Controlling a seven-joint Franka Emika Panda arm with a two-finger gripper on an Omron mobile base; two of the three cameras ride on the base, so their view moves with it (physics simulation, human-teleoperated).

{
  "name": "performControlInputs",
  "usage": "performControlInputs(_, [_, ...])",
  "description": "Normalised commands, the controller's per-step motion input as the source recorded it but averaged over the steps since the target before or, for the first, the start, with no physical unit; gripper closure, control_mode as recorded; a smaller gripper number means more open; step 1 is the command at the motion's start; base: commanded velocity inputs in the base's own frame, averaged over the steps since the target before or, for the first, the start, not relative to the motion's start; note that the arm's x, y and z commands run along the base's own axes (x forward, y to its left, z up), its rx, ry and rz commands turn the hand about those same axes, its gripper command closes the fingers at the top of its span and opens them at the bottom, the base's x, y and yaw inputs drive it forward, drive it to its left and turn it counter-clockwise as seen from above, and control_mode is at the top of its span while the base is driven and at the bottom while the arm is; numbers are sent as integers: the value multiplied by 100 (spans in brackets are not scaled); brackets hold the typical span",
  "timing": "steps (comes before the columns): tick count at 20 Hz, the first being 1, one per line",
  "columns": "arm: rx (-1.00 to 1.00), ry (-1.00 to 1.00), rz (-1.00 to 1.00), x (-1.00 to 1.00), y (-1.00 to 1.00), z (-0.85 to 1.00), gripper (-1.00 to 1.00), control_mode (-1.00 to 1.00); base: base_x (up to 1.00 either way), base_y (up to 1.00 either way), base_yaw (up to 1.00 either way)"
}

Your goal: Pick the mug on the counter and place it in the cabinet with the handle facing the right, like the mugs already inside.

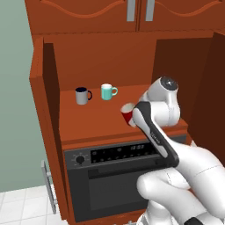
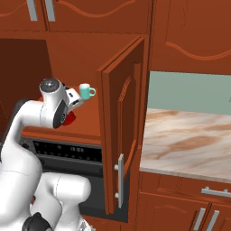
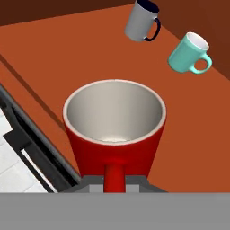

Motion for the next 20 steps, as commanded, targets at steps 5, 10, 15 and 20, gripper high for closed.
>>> performControlInputs(5, [0,0,1,31,0,-5,100,-100,0,0,0])
performControlInputs(10, [0,0,5,23,0,-8,100,-100,0,0,0])
performControlInputs(15, [3,-1,9,16,0,-7,100,-100,0,0,0])
performControlInputs(20, [2,-1,13,10,0,-15,100,-100,0,0,0])
